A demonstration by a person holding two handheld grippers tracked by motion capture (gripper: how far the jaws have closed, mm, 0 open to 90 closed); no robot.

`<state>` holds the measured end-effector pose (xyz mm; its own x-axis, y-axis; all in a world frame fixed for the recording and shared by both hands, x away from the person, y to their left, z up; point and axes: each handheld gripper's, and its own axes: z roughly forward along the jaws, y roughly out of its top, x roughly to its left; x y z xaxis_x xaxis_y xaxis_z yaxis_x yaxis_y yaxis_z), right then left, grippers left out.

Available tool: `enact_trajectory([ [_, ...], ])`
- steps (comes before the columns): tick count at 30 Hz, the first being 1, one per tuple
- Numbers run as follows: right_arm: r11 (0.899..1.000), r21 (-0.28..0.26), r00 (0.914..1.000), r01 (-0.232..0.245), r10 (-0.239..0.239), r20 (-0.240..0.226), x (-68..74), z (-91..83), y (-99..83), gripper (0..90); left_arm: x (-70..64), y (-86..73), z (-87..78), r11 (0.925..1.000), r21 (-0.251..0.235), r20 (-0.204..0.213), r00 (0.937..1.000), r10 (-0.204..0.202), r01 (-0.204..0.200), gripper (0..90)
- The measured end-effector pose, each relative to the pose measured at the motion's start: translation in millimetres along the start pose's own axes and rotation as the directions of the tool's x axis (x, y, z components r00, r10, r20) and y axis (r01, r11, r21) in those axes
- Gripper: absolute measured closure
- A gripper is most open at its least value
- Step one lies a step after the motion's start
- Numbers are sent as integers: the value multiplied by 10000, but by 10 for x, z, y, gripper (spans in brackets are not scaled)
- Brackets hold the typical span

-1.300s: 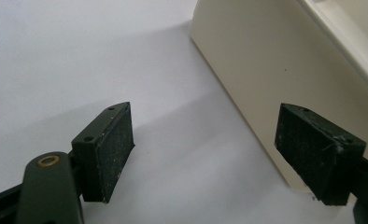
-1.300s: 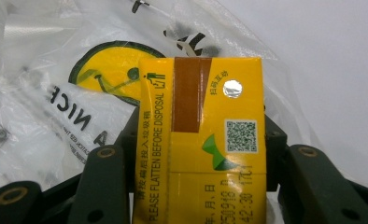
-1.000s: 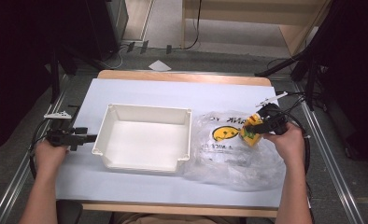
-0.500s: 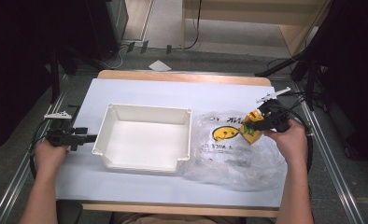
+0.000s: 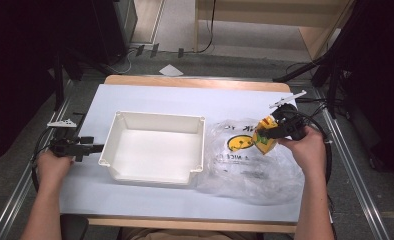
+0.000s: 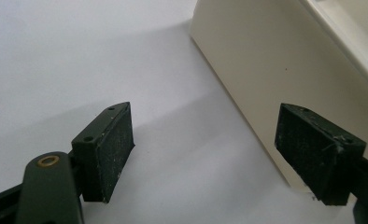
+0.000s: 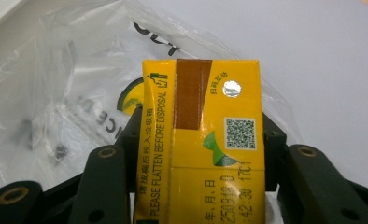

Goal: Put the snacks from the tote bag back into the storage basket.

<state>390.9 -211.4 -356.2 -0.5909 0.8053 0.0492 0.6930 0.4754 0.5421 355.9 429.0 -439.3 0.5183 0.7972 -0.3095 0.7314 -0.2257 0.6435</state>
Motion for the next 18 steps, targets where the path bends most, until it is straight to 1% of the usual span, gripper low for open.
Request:
enact_trajectory([
  [7, 9999, 74, 9999, 122, -122, -122, 77, 10, 49, 530, -1, 1, 1, 10000, -6, 4, 10000, 0, 0, 208],
  [12, 9995, 183, 9993, 249, -244, -288, 136, 53, 86, 530, -3, 1, 1, 10000, -13, 1, 10000, 5, -5, 208],
  [14, 9995, 235, 9993, 231, -224, -289, 150, 59, 93, 530, -3, 1, 1, 10000, -7, 5, 10000, 5, -5, 207],
  [15, 9991, 252, 9989, 346, -338, -326, 171, 76, 106, 530, -3, 1, 2, 10000, -6, 4, 10000, 5, -5, 208],
  [18, 9989, 268, 9986, 378, -368, -377, 207, 86, 127, 530, -3, 2, 2, 10000, -14, 1, 10000, 11, -11, 208],
])
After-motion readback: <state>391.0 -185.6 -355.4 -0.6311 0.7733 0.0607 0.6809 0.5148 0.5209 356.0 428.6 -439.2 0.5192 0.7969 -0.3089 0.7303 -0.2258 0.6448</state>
